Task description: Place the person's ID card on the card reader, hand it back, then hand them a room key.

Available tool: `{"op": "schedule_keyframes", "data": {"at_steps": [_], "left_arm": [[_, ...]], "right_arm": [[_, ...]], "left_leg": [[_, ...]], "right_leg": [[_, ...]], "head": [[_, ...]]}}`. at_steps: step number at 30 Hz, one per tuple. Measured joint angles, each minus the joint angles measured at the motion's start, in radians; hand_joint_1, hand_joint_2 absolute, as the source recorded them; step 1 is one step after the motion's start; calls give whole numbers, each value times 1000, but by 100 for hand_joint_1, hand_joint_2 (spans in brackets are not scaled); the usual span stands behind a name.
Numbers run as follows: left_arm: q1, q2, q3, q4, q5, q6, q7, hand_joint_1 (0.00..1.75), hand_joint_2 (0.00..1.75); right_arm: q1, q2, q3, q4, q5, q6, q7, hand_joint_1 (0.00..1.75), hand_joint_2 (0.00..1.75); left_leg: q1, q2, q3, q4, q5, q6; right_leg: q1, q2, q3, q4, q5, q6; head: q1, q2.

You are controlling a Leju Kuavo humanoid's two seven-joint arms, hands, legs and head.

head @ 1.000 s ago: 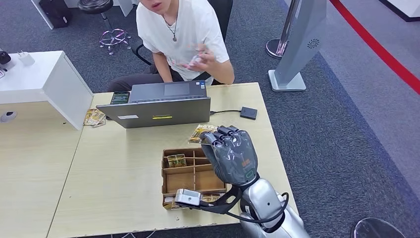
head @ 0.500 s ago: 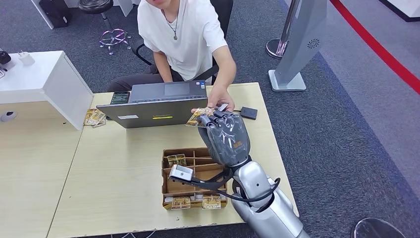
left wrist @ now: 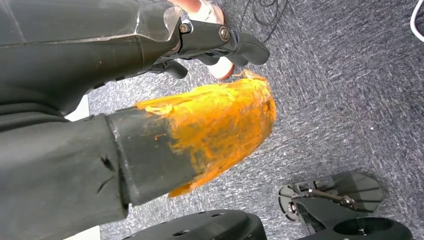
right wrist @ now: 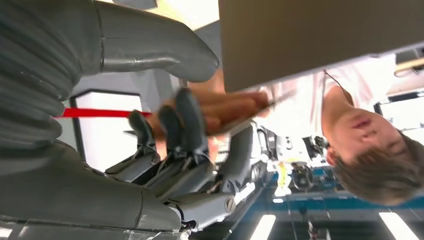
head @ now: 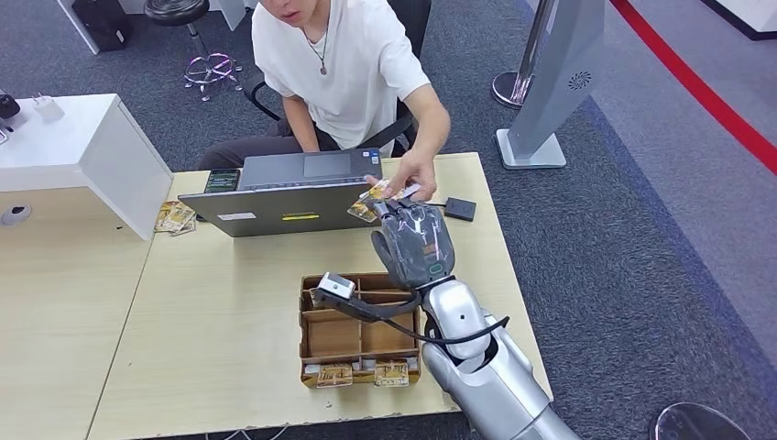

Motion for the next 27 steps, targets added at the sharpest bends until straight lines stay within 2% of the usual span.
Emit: {"op": "schedule_keyframes", "data": {"at_steps": [3,12,27], "left_arm": [[0,0,0,0,0,0,0,0,0],[0,-2,0,0,7,11,-4,0,0],[5,-3,2,0,55,24,-9,0,0]], "right_arm": [[-1,1,-6,9,-3,6,6,0,0],[36,2,-15,-37,-88,-5,-29,0,0],[273,-13,-63,-285,-420,-35,-251,0,0]], "left_leg": [[0,0,0,0,0,0],[0,0,0,0,0,0],[0,-1,-1,0,0,0]], "right_leg": [[0,0,0,0,0,0],[0,0,0,0,0,0],[0,0,-1,0,-1,0]], "head": [[0,0],[0,0],[0,0]]}}
